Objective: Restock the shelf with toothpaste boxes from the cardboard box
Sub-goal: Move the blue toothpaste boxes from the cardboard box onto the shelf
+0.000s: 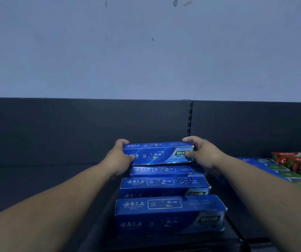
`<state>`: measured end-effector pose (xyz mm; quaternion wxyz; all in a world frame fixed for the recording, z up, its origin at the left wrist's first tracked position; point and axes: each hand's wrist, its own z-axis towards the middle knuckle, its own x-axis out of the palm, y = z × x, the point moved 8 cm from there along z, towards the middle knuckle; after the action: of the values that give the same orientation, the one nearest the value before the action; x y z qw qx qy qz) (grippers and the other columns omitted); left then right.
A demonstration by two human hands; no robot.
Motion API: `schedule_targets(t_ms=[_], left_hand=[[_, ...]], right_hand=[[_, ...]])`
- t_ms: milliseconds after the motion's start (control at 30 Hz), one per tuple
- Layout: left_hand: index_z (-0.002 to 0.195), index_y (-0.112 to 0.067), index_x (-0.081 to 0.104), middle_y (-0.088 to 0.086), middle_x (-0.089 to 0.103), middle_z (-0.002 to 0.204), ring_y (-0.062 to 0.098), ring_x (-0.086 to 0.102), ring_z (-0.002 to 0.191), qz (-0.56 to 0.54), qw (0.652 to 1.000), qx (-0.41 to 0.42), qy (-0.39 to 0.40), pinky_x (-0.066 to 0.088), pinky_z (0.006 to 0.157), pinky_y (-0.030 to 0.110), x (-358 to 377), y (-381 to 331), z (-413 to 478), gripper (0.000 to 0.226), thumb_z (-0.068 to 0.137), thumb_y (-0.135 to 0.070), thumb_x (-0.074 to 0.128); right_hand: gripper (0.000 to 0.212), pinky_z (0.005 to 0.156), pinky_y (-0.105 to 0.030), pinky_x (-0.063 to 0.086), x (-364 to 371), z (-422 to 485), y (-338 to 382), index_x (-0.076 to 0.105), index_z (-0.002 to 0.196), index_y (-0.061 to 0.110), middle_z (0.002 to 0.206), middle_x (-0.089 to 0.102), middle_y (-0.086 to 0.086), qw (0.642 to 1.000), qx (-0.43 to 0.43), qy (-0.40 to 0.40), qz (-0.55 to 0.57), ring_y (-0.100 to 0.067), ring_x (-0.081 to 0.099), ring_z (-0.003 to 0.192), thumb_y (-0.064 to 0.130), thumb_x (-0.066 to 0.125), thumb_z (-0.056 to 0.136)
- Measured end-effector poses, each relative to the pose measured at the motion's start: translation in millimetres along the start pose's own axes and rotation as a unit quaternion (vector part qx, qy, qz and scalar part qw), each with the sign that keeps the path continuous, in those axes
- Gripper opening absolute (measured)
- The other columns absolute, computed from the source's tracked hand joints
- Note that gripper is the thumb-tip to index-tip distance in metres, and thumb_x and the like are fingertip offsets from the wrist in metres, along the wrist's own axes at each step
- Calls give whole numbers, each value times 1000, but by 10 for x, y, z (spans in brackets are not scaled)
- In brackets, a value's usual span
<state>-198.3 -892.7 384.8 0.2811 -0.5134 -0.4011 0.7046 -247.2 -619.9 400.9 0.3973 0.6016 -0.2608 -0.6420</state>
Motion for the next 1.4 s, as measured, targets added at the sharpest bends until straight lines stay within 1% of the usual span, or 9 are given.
schedule_targets(t_ms=[67,167,333,433,533,633,767,1100,1400], left_hand=[[131,-26,39,6,62,115,22,62,100,51,999,-5,16,49,94,35,50,34,8,47,91,-22,63],[137,-22,38,6,61,120,23,61,104,113,992,-19,43,48,95,33,100,78,17,49,93,-23,60],[140,-15,41,7,52,137,24,50,124,177,982,-29,65,38,101,28,133,64,24,45,98,-29,50],[141,-16,42,8,58,131,24,58,114,189,981,-1,51,46,95,29,136,-102,2,49,97,-37,49],[142,-21,38,5,52,136,16,59,101,203,977,40,45,47,82,24,197,-359,-91,50,98,-41,46],[146,-23,30,6,48,142,25,51,123,250,963,88,50,39,105,38,342,-616,-178,54,98,-44,43],[149,-24,24,5,39,149,26,40,133,291,945,142,55,31,110,45,562,-947,-327,57,98,-45,40],[151,-21,18,6,21,157,28,20,143,290,920,257,56,27,113,45,1454,-1777,-1003,61,98,-48,35],[151,-22,15,8,18,158,30,17,143,269,882,382,62,22,114,48,2625,-2857,-2376,64,97,-51,34]], right_hand=[[39,75,-37,54,57,34,-42,54,124,30,100,65,-8,1000,7,7,-22,-20,62,78,11,64,92],[39,74,-31,50,108,47,-52,51,127,31,101,61,-4,996,15,24,-80,-20,62,84,15,63,93],[44,85,-28,48,162,6,-48,47,136,28,130,57,-4,985,26,45,-166,-20,58,109,14,58,96],[45,89,-27,47,110,-32,-3,47,137,27,139,53,0,986,15,26,-162,-18,55,115,14,60,95],[49,97,-28,44,40,-121,97,48,136,30,140,52,2,985,-11,-2,-171,-18,52,124,22,66,92],[50,99,-32,45,-35,-262,227,47,137,33,141,51,3,975,-41,-33,-217,-19,51,124,35,65,91],[53,110,-46,35,-219,-467,304,41,140,35,145,44,3,944,-52,-73,-318,-20,48,128,44,60,91],[60,114,-46,26,-1264,-1363,14,34,144,33,148,36,5,880,-25,-215,-423,-23,39,134,49,55,90],[63,116,-47,21,-2623,-2889,-454,30,145,32,153,28,6,826,33,-331,-456,-20,29,140,49,55,90]])
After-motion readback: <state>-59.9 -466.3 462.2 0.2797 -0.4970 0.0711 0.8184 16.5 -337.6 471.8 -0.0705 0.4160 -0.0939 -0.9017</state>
